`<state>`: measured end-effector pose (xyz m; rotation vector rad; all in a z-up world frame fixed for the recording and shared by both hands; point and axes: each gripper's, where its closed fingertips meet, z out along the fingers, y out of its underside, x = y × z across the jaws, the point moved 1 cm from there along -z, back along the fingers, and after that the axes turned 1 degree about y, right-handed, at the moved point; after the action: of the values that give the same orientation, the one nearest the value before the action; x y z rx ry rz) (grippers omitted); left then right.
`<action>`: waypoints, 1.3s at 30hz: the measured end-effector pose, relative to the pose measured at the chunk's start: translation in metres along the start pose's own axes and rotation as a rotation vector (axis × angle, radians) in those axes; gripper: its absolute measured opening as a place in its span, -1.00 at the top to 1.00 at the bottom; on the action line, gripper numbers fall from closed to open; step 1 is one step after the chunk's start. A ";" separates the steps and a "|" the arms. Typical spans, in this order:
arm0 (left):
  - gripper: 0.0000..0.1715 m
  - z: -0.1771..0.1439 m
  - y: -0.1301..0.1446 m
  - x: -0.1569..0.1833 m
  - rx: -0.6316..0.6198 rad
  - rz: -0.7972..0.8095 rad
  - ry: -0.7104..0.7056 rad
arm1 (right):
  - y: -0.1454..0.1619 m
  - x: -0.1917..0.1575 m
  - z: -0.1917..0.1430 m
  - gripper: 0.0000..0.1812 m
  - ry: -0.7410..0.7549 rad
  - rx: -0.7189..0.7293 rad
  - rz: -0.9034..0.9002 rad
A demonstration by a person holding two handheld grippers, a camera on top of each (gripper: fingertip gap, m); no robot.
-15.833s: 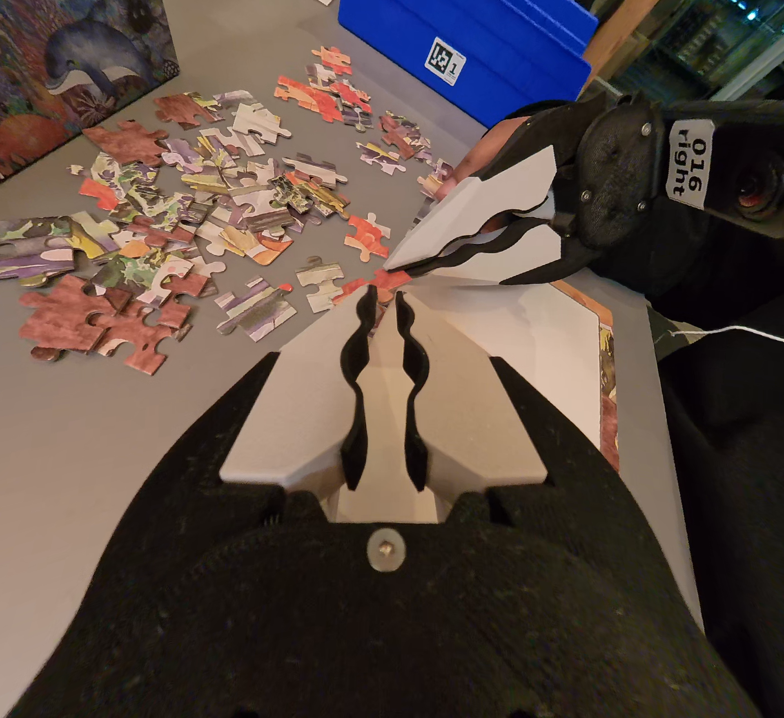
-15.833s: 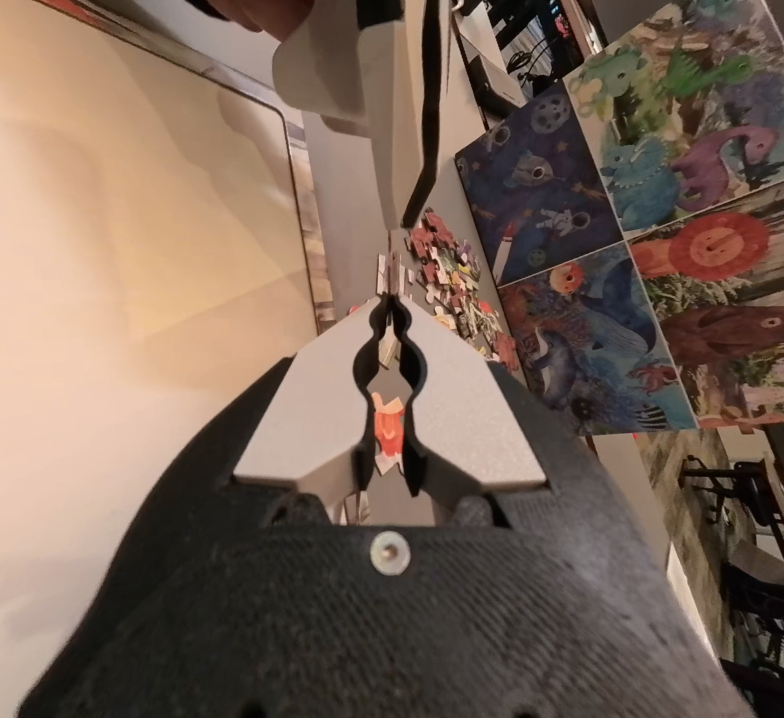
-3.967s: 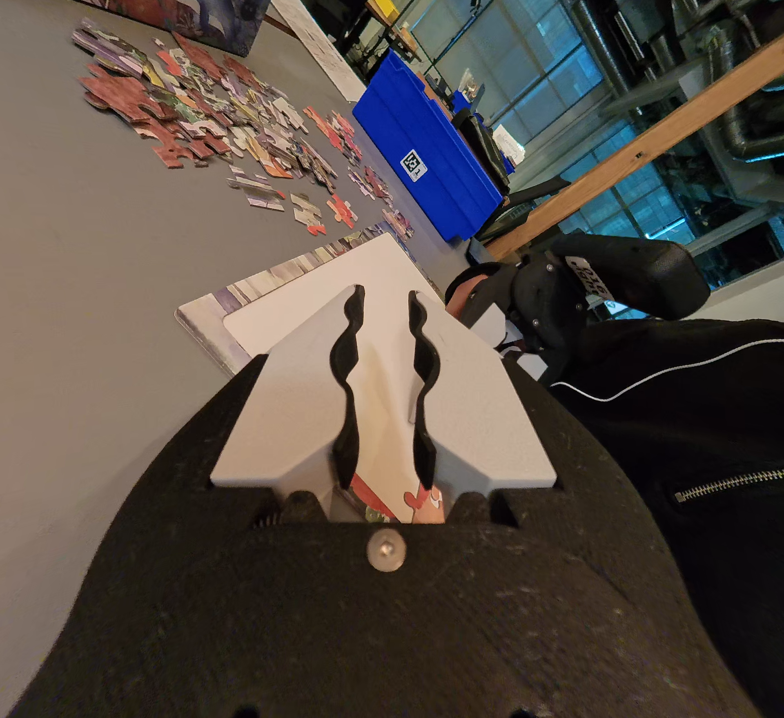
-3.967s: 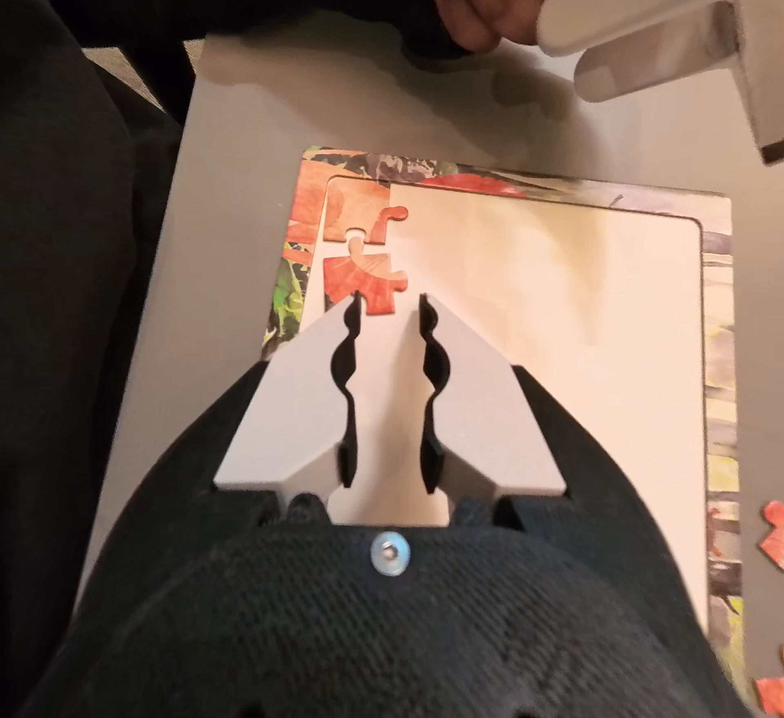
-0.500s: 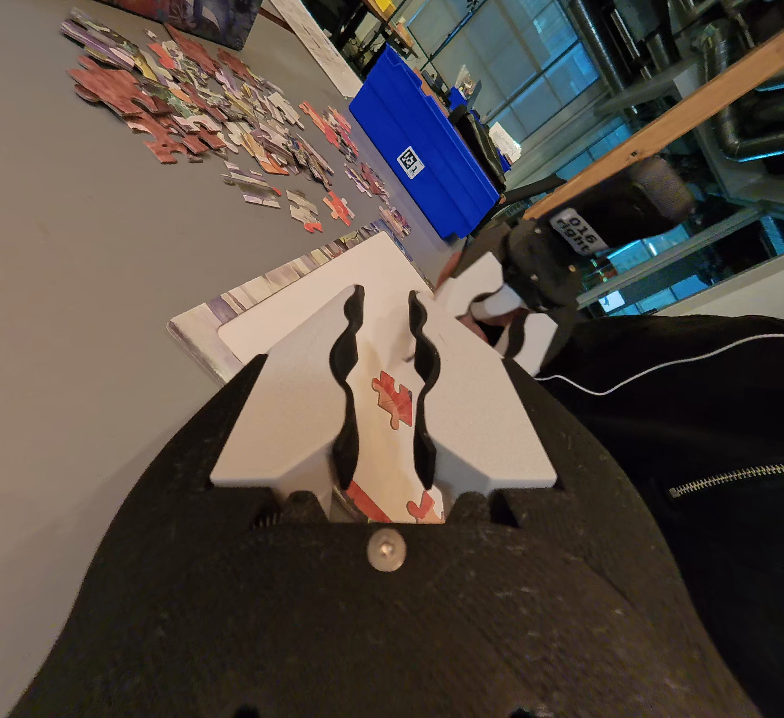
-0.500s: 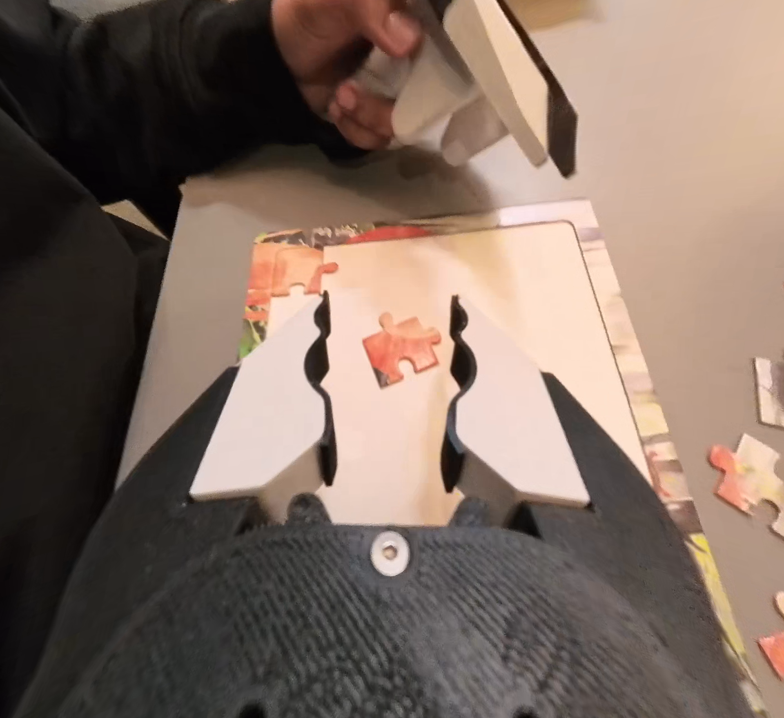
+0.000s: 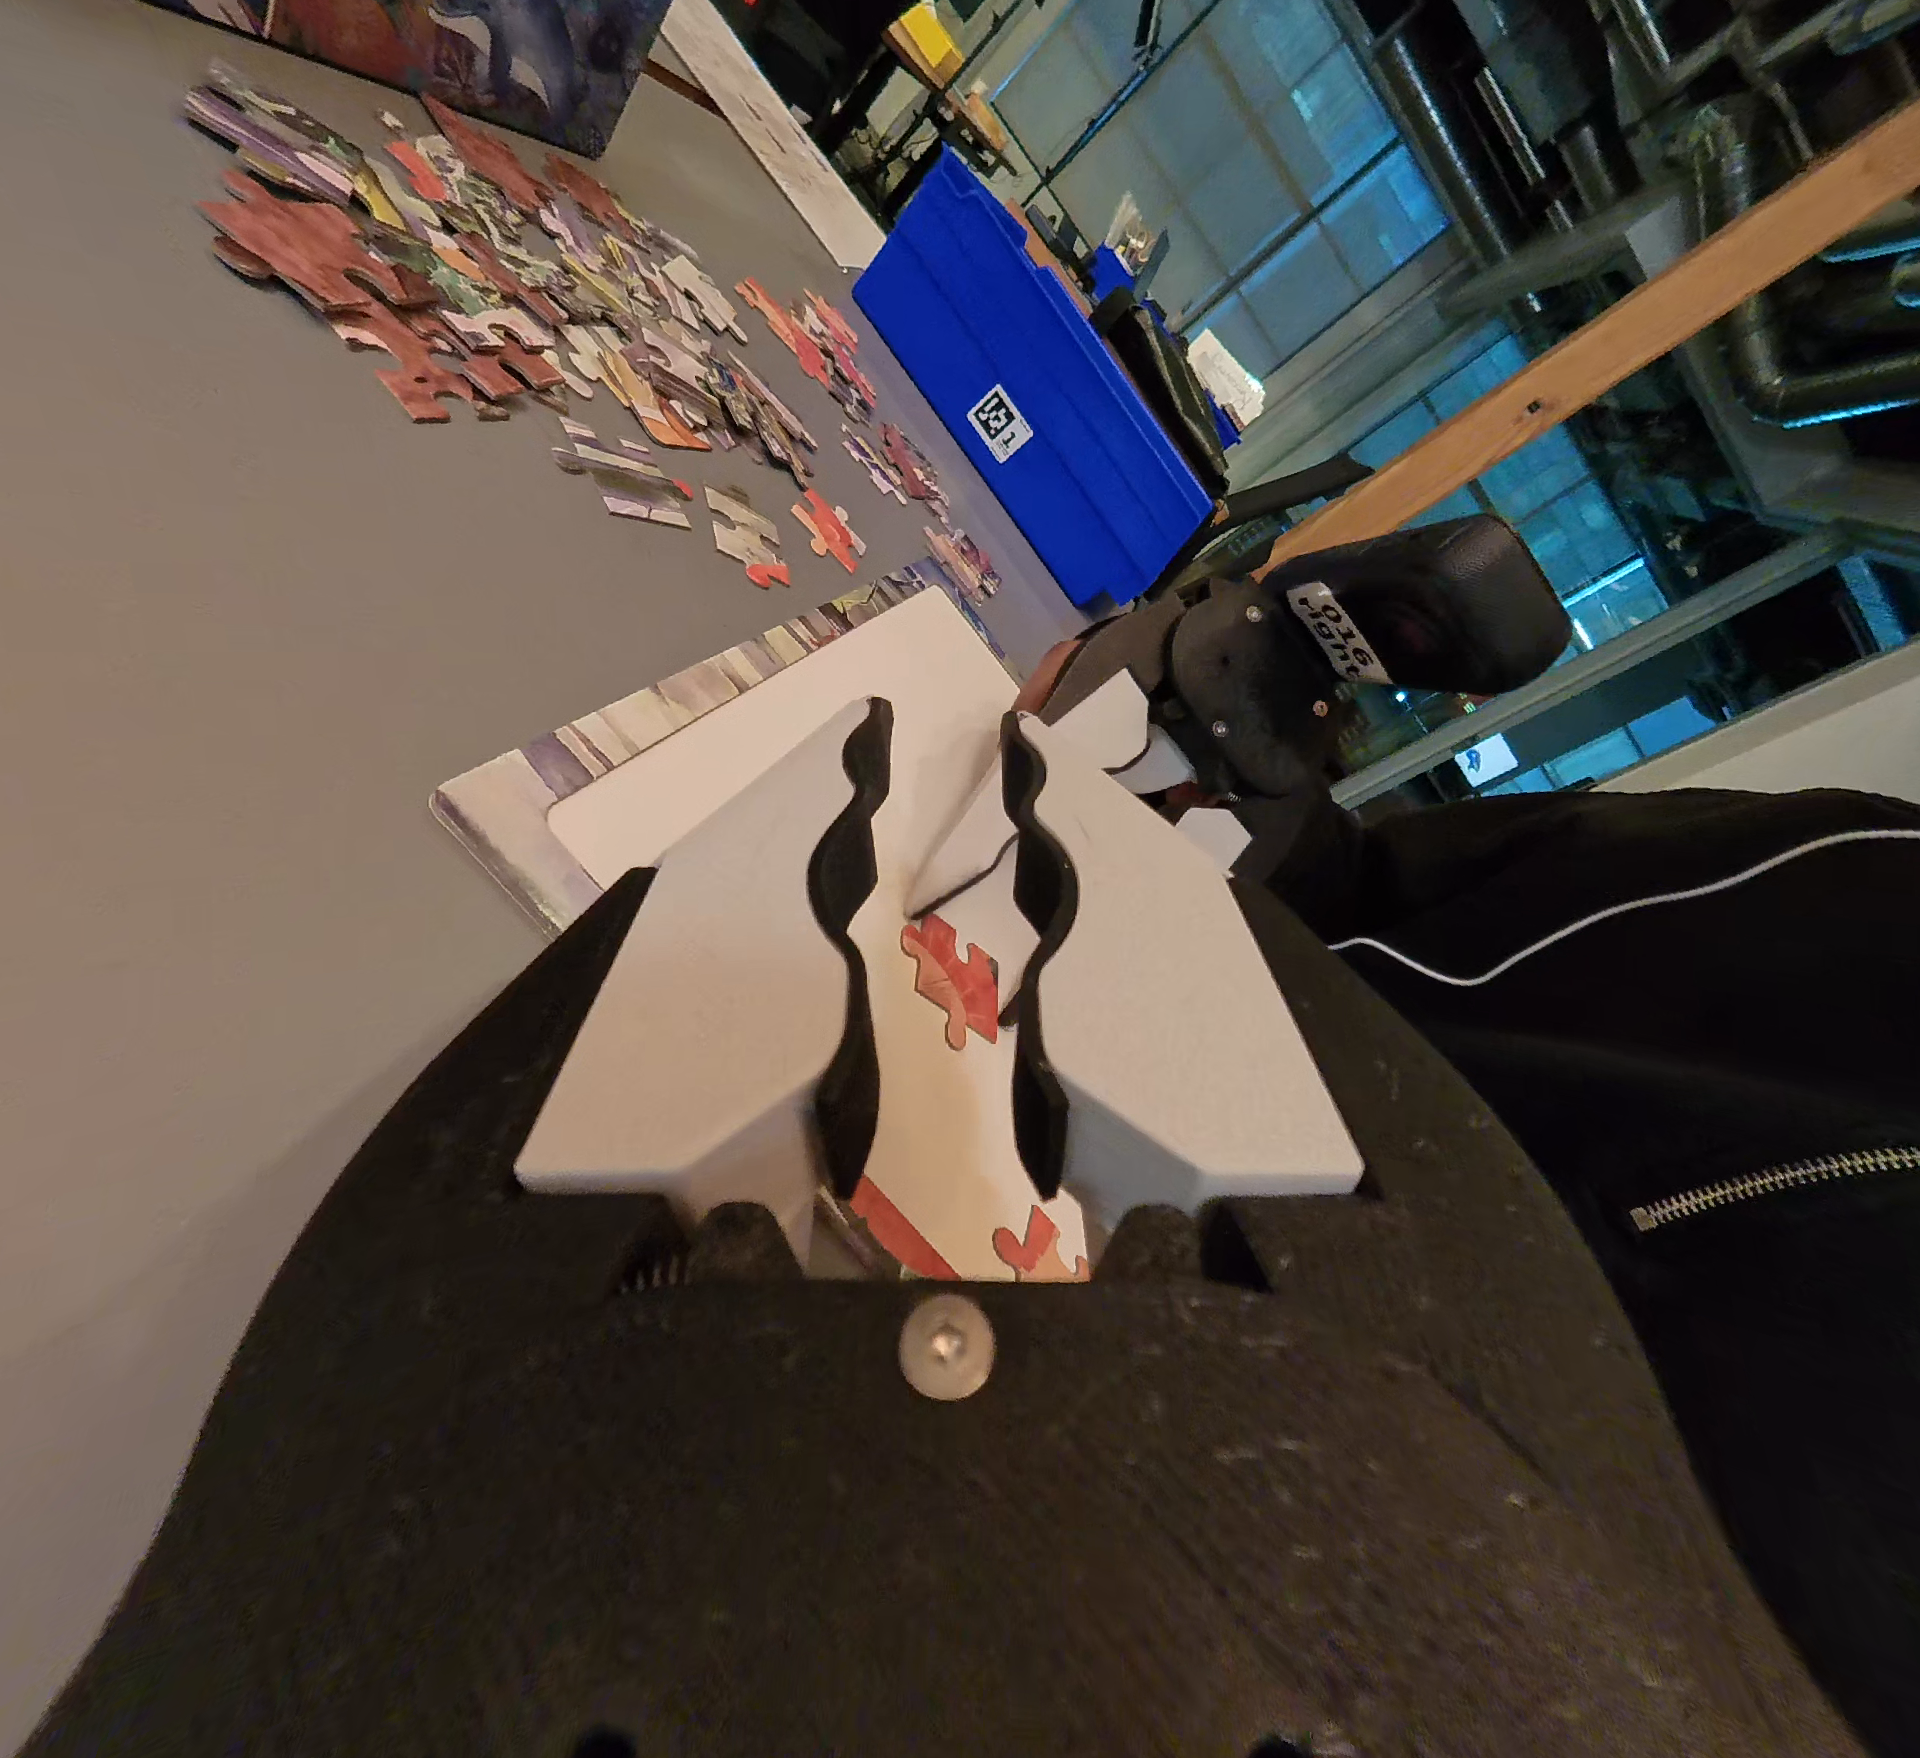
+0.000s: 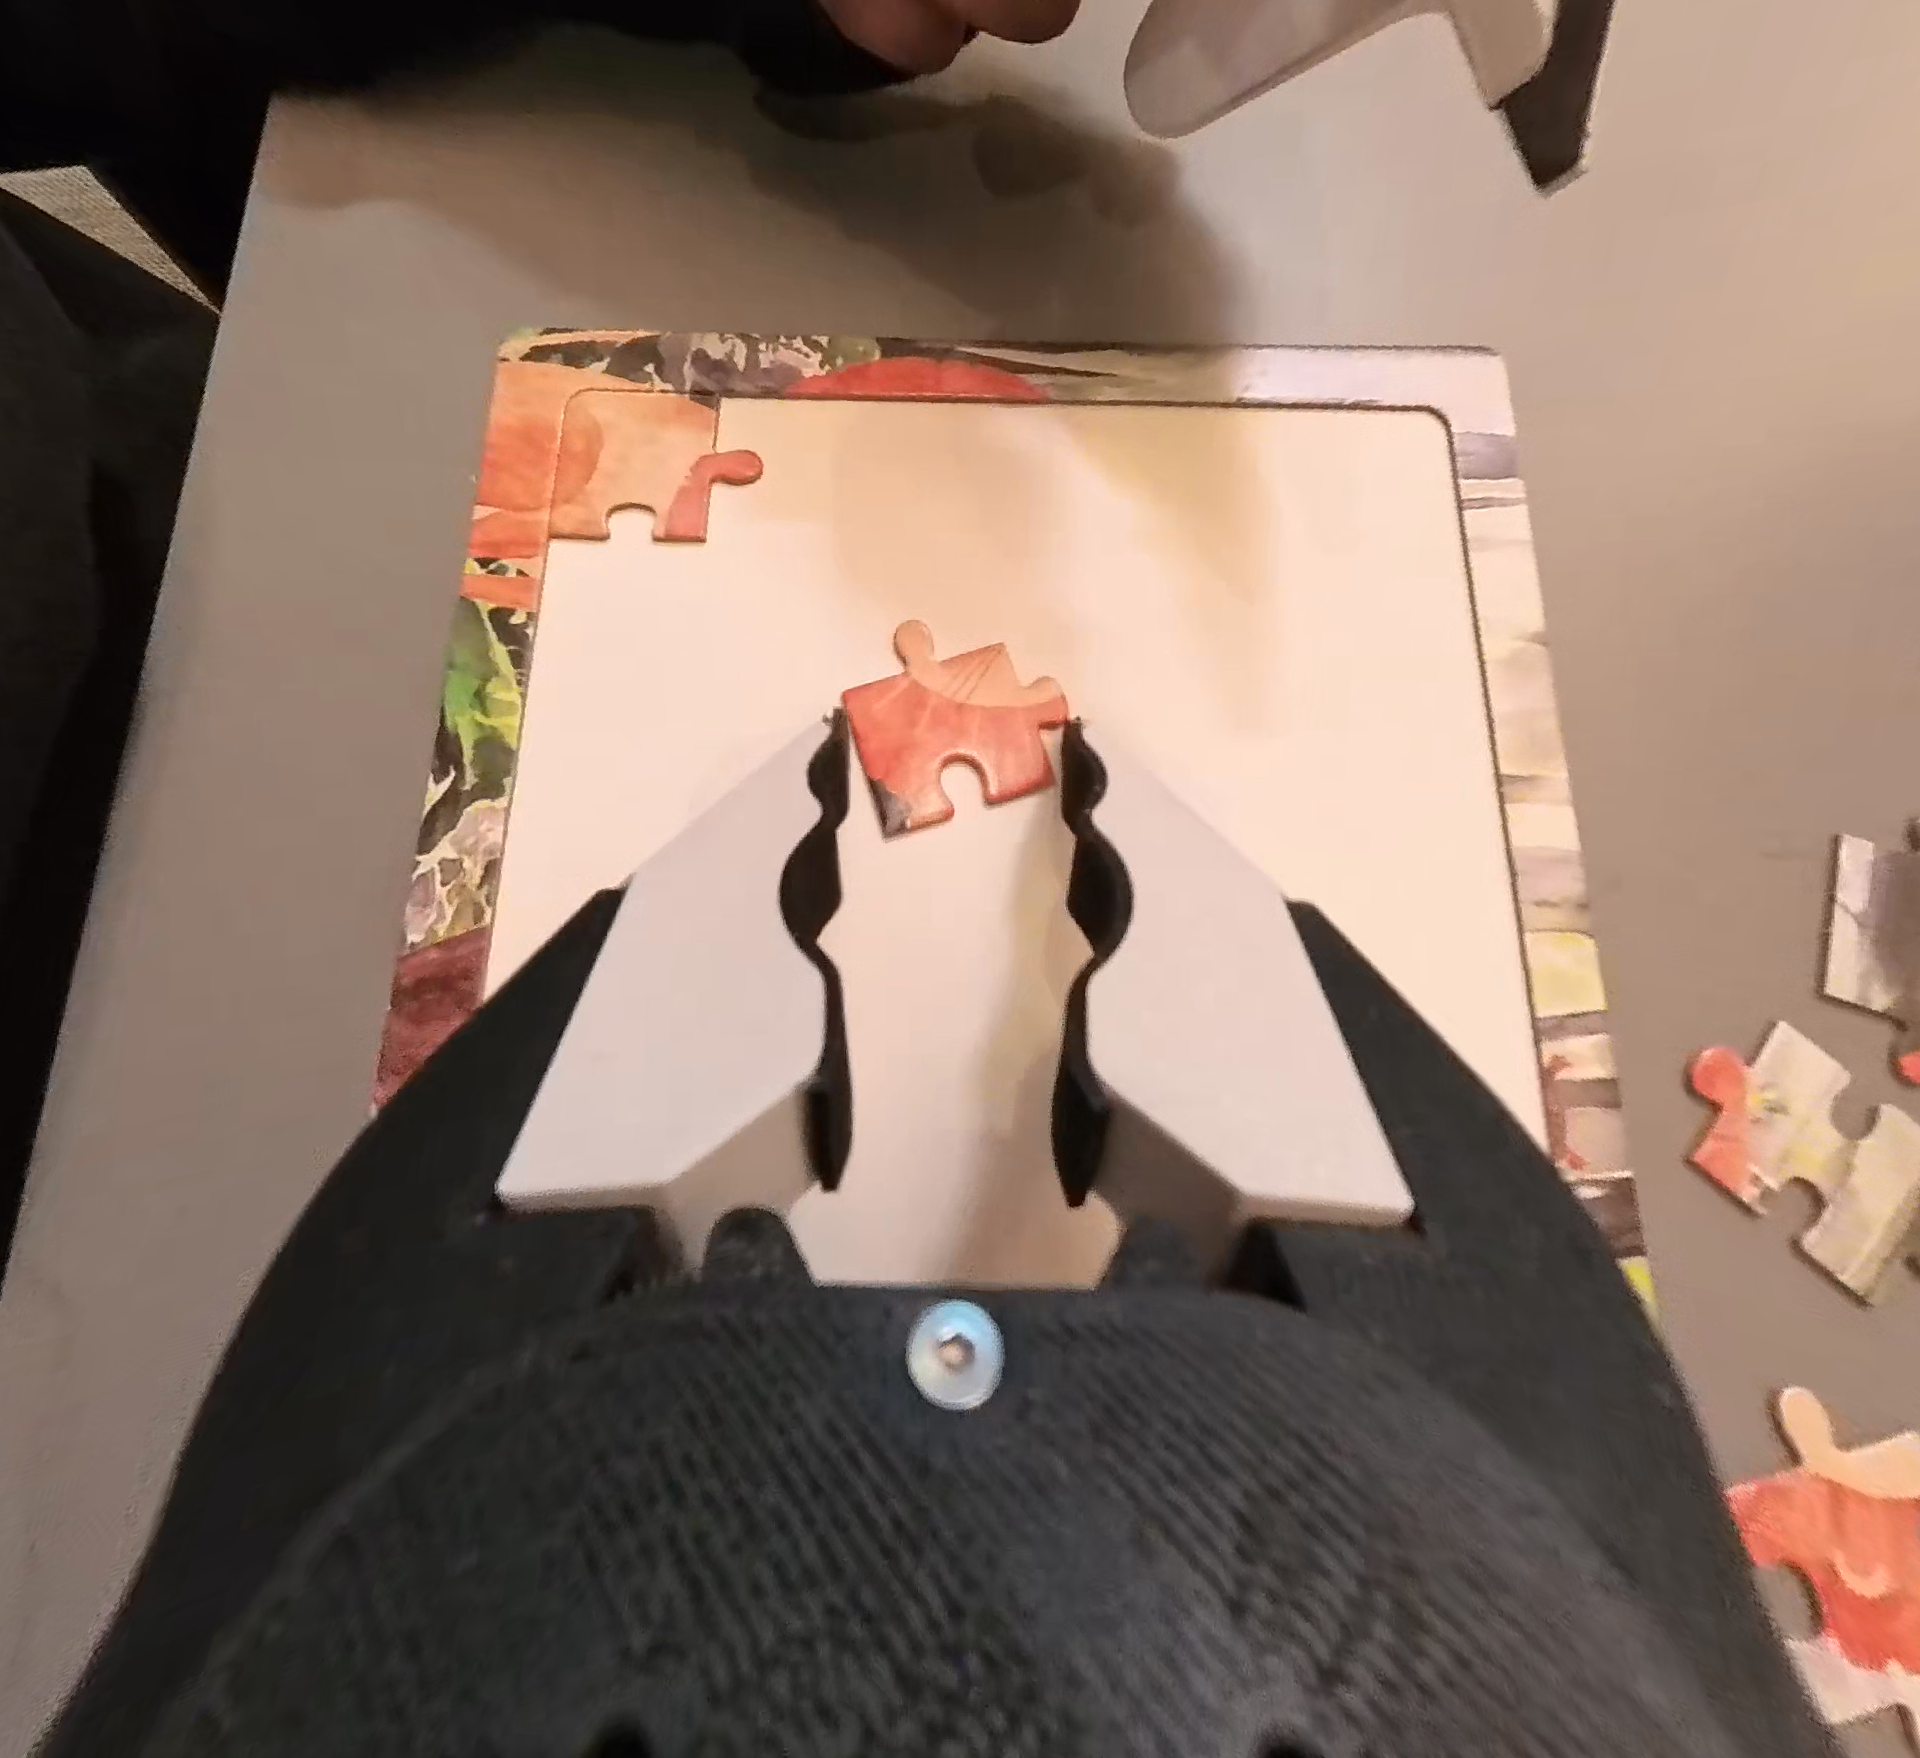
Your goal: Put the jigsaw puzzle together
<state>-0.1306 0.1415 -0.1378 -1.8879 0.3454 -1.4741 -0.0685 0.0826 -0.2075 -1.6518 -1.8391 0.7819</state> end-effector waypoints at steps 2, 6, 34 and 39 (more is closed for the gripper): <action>0.77 0.000 0.000 0.000 0.001 -0.001 -0.001 | 0.000 -0.001 0.000 0.62 -0.004 -0.004 -0.006; 0.77 0.000 0.000 -0.001 -0.001 0.000 -0.002 | 0.000 -0.002 0.000 0.63 -0.006 -0.005 -0.006; 0.77 0.000 0.000 0.000 -0.001 0.001 -0.001 | 0.001 0.007 -0.005 0.52 -0.036 0.020 0.128; 0.77 0.000 0.000 0.000 -0.002 0.001 -0.002 | 0.000 -0.007 -0.007 0.61 -0.144 0.023 0.153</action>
<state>-0.1305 0.1412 -0.1381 -1.8898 0.3469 -1.4717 -0.0624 0.0757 -0.2024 -1.7785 -1.8066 1.0067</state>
